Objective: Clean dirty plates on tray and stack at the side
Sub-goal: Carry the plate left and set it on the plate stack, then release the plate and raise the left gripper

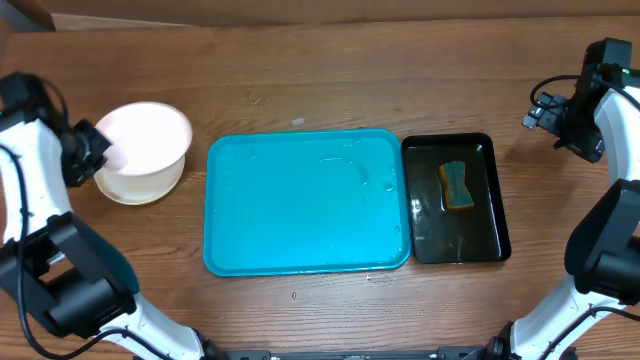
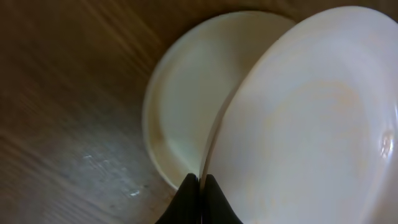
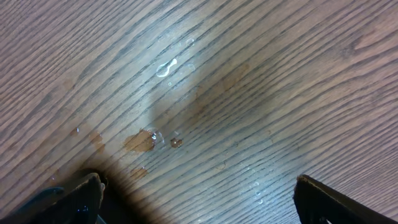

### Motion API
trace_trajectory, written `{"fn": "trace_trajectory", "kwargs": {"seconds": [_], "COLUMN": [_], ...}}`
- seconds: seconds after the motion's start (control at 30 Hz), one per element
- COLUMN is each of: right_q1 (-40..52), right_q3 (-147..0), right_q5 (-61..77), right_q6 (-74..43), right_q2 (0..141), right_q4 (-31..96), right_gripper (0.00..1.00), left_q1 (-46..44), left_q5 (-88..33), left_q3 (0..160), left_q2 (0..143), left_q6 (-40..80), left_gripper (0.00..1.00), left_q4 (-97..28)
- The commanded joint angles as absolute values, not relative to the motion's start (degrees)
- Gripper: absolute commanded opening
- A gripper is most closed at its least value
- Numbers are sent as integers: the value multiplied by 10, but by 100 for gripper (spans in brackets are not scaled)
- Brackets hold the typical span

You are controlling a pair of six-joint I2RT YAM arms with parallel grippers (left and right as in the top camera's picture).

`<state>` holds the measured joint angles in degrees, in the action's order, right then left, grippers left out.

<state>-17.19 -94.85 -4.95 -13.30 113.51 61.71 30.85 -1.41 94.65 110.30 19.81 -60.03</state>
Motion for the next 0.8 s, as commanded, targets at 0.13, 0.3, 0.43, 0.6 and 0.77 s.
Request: {"fn": "trace_trajectory", "kwargs": {"seconds": [0.13,0.3,0.43,0.6,0.77], "right_q1": [-171,-171,-171,-171,-171], "right_q3": [-956,-956,-956,-956,-956], "right_q5": [-55,-55,-55,-55,-55], "right_q6": [-135,-135,-135,-135,-135], "right_q2": [1129,1129,1129,1129,1129], "right_q4": [616,616,616,616,616], "right_gripper": [100,100,100,100,100], "left_q1": [352,347,344,328,281], "left_q5": [18,-19,-110,-284,-295], "left_q3": [893,893,893,893,893], "left_q2": [1098,1098,1098,1098,1098], "left_q6": [212,204,156,75,59], "left_gripper": [4,31,74,79,81], "left_q4": [-551,-534,-524,-513,-509]}}
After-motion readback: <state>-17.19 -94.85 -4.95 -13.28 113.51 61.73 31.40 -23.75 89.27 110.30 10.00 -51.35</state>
